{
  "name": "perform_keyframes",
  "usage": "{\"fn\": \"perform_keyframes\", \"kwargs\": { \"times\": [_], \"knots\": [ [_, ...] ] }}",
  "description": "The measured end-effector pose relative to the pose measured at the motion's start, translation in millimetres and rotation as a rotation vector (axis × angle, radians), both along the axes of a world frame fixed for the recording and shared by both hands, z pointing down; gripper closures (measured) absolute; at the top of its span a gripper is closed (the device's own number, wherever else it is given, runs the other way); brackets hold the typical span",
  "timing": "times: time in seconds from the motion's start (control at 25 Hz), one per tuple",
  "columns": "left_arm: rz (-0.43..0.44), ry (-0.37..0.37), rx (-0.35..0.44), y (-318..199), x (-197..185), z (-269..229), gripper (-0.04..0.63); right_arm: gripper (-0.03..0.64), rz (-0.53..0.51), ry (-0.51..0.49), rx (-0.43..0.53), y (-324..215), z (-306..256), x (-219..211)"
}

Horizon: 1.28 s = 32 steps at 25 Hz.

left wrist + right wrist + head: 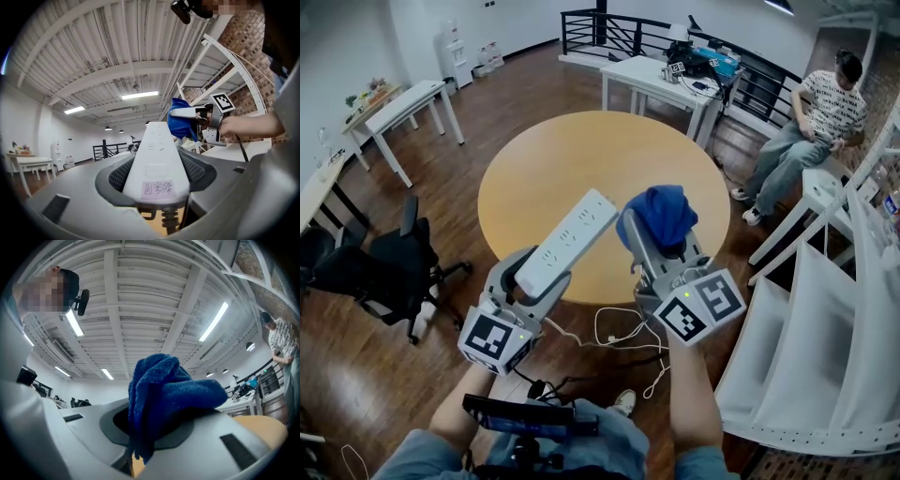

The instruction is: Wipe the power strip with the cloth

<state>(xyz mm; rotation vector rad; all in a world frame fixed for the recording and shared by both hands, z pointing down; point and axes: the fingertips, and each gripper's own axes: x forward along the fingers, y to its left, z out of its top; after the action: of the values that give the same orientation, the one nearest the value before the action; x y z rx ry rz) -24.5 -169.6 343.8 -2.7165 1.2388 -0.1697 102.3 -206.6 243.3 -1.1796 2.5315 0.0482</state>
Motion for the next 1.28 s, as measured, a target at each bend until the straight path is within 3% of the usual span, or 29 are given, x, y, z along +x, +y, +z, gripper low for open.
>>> {"fn": "perform_keyframes", "kwargs": {
  "times": [0.56,1.28],
  "knots": [
    [0.041,-0.043,0.019,4,7,1,0.307,0.555,0.04,0.033,0.008,-25,-19,9],
    [0.048,-0.133,0.054,5,13,7,0.308,0.555,-0.064,0.116,-0.06,-67,-34,-30]
  ]
}}
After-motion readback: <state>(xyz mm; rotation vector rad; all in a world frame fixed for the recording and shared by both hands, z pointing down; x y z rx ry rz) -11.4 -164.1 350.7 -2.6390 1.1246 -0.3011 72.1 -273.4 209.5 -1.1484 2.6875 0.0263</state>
